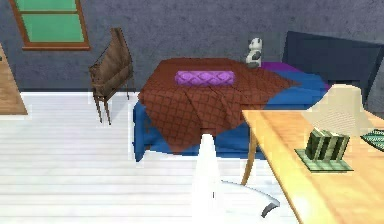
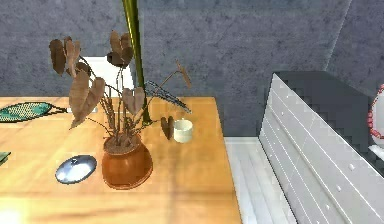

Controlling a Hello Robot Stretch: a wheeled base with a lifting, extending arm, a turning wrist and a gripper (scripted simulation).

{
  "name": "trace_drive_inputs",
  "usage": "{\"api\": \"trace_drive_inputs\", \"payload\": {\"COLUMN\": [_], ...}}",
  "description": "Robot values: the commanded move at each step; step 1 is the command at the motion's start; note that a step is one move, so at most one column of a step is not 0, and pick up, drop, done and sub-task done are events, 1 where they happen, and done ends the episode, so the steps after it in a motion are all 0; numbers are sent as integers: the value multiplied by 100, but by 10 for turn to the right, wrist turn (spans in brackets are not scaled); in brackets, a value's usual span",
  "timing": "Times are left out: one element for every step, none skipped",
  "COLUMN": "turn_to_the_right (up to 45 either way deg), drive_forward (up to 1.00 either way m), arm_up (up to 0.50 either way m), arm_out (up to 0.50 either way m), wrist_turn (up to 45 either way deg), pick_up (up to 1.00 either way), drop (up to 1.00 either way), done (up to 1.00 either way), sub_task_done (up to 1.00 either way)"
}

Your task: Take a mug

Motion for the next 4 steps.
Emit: {"api": "trace_drive_inputs", "payload": {"turn_to_the_right": [0,0,0,0], "drive_forward": [0,0,0,0], "arm_up": [50,36,0,0], "arm_out": [0,0,50,0], "wrist_turn": [0,0,0,450], "pick_up": [0,0,0,0], "drop": [0,0,0,0], "done": [0,0,0,0], "sub_task_done": [0,0,0,0]}}
